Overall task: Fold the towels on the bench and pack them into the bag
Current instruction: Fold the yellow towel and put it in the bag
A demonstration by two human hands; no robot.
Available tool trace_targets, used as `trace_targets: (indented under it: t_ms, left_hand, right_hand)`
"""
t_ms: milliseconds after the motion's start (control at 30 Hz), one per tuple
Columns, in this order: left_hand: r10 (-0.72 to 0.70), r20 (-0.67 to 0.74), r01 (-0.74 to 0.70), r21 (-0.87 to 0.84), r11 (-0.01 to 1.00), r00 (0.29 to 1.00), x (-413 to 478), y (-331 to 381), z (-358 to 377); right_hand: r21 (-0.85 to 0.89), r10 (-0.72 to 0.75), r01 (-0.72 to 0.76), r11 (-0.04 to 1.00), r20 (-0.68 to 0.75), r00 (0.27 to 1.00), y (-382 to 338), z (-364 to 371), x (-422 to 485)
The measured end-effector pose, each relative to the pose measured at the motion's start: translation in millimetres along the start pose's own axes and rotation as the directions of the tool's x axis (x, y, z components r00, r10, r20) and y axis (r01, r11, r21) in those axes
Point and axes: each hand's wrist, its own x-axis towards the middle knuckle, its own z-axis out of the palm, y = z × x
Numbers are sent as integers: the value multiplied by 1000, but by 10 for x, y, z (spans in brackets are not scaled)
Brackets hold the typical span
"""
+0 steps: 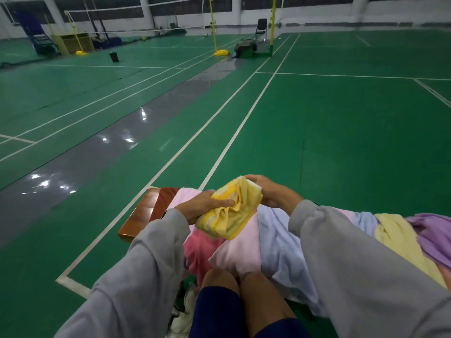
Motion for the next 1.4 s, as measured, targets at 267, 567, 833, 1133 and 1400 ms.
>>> trace_targets:
  t_ms: [267, 567, 833, 1133, 1400]
  left_hand:
    - [73, -211, -130, -271, 954, 975, -7, 54, 129]
    - [73, -21, -69, -656, 751, 997, -201, 92, 276]
    - [-190, -19, 127, -675, 727, 982, 0, -56, 184]
    - [-164, -50, 118, -497, 860, 985, -49, -165, 73]
    - [-177, -202, 14, -621, 784, 963, 182, -380, 37]
  right_hand:
    - [318, 186, -256, 913, 234, 954, 33, 120, -78]
    - [160, 138, -151, 976, 89, 986, -93, 345, -154]
    - [-103, -76, 42, 994, -346, 935, 54, 376, 20]
    - [15, 48, -45, 999, -255, 966, 90, -13, 164]
    - [229, 301, -292, 929, -3, 954, 254, -211, 81]
